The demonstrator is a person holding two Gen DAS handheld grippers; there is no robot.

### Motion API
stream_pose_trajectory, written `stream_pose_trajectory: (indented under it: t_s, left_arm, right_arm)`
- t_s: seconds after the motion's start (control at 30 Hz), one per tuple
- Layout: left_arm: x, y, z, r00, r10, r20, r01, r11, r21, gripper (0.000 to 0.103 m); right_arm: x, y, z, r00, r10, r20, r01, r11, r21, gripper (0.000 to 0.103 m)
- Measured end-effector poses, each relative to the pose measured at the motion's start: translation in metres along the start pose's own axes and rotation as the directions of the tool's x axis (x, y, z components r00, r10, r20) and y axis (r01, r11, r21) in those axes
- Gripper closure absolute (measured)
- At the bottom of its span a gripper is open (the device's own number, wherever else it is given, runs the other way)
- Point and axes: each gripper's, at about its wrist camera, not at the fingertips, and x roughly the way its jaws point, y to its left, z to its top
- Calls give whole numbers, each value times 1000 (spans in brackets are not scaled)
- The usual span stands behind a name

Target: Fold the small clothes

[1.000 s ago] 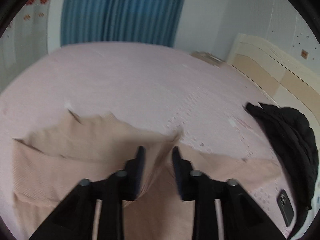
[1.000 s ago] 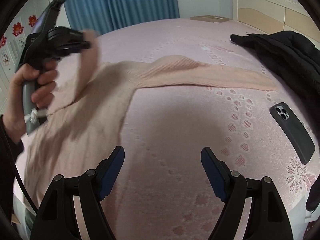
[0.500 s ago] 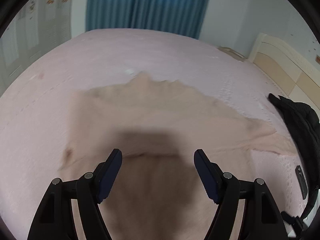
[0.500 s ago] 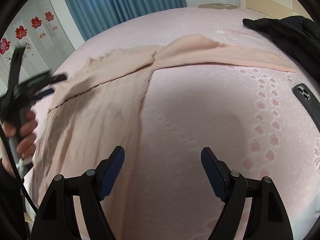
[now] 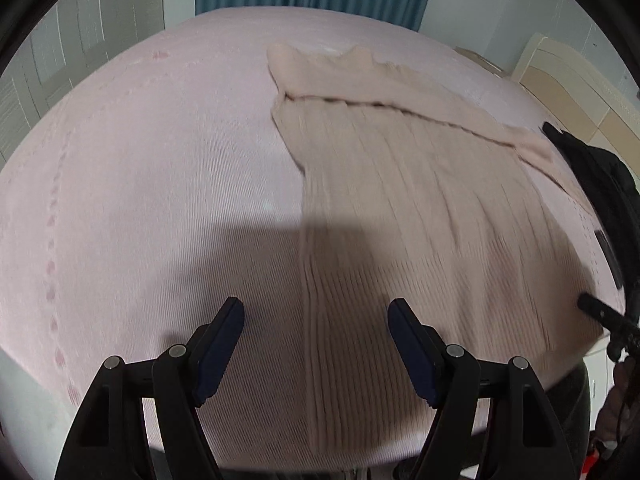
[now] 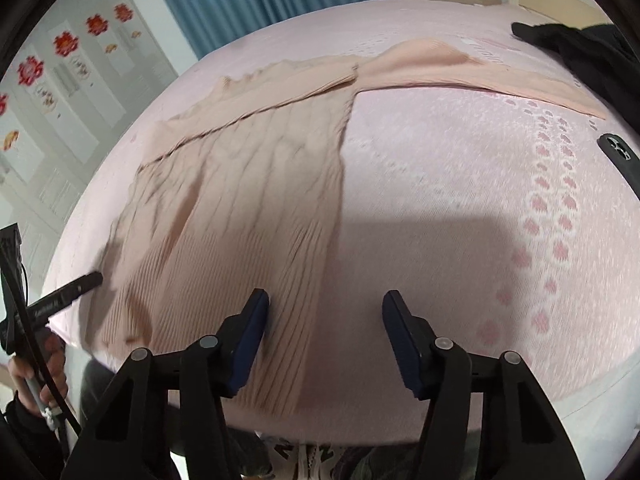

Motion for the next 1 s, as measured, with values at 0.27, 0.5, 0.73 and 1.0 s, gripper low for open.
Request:
stream_pose_trajectory:
  t_s: [0.27,0.5,0.73,1.0]
  left_arm:
    - [-2,-18,-14,996,33,85,-30,999,-31,73]
    - [-15,34,-11,990,-83,111,104,974,-201,96]
    - [-8,40,-11,984,-149,93,168,955,-243,85]
    - [5,45,48,983,-113,143,143,964,-223,43]
  right_arm:
    - [9,34,-14,998,-60,16,61,993,-104,89]
    - [-16,20,-13,993,-34,110,43,996,-82,99]
    - [-7,22,-21,997,-68,42,73,988,-139,96]
    - [-12,22,2,995,-24,95,40,985,-169,68]
